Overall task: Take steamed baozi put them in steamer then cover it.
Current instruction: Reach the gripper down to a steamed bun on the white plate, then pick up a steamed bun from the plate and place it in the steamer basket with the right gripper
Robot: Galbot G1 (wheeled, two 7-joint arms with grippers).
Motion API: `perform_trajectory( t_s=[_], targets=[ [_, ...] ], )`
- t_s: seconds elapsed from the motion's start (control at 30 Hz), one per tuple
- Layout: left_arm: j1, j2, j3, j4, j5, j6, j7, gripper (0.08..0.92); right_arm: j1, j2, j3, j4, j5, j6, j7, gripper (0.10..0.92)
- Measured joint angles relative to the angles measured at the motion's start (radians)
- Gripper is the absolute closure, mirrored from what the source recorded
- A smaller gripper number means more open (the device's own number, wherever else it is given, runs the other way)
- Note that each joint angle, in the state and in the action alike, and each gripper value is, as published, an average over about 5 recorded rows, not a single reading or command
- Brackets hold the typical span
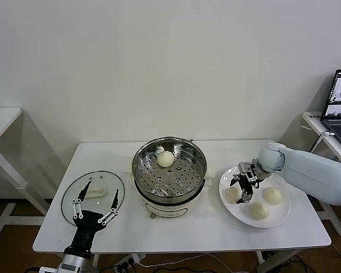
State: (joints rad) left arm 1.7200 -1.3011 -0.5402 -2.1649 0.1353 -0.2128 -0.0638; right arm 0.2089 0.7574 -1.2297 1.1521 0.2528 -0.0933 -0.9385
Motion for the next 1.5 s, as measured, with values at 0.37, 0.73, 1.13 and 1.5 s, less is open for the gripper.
perform_trajectory(
  t_s=[0.37, 0.73, 1.13, 1.5],
  targets=[
    [-0.004, 0.000, -0.001, -0.005, -0.001, 0.002, -0.001, 0.177, 0.036, -0.017, 0.012, 0.019, -0.015, 0.002, -0.034, 0.375],
    [-0.016, 0.008, 0.008, -0.012, -0.004, 0.004, -0.002, 0.177, 0.286, 0.045, -0.023, 0.012, 0.017, 0.037, -0.244, 0.389],
    [-0.021, 0.010, 0.016, -0.025, -0.007, 0.007, -0.004, 0.177, 0.538, 0.240, -0.134, 0.088, 0.197, 0.000, -0.335, 0.408],
    [-0.028, 0.009, 0.009, -0.027, -0.021, 0.002, -0.005, 0.177, 0.568, 0.471, -0.214, 0.084, 0.310, -0.055, -0.286, 0.423]
  ],
)
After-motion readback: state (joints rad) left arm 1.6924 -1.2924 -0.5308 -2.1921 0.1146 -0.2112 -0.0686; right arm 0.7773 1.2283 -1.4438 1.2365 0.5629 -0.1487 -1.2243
